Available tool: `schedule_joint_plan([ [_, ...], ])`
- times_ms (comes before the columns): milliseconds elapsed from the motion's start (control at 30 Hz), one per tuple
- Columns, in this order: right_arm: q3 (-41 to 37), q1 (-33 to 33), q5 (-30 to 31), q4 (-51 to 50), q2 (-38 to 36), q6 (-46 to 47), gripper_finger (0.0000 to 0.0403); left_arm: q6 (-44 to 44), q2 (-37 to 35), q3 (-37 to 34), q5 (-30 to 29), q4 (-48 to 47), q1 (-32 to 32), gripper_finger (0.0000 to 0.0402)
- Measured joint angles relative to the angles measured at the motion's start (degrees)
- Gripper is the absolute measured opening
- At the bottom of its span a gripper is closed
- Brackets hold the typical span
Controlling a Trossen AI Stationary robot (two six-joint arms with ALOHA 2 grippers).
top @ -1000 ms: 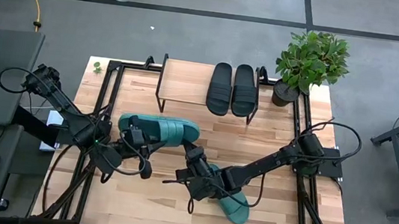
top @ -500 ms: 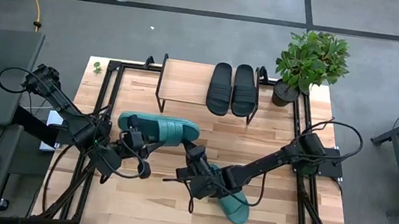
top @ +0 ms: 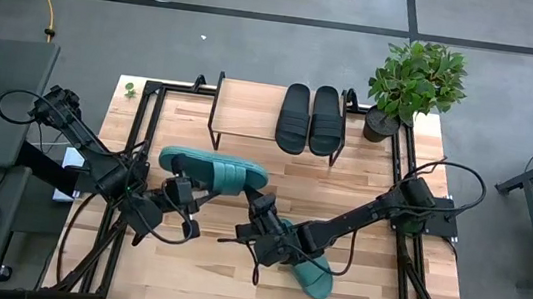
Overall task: Pick and place slides into the shelf
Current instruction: Put the left green slipper on the shelf
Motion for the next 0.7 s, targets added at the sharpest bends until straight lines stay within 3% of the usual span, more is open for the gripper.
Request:
schedule_joint_plan([
  [367,0.0,0.9,-0.3,0.1,-1.1,0.7,0.0,2.1,0.0,0.0,1.0,-4.3,0.0,0.0187],
  [500,0.0,1.7,-0.7,-1.8,-3.3,4.3,0.0,4.4,0.0,0.0,0.9,-5.0,0.0,0.0209],
  [700,0.0,2.4,-5.6,-15.0,-8.2,18.6,0.0,7.4,0.0,0.0,1.1,-5.4,-0.1,0.0211],
])
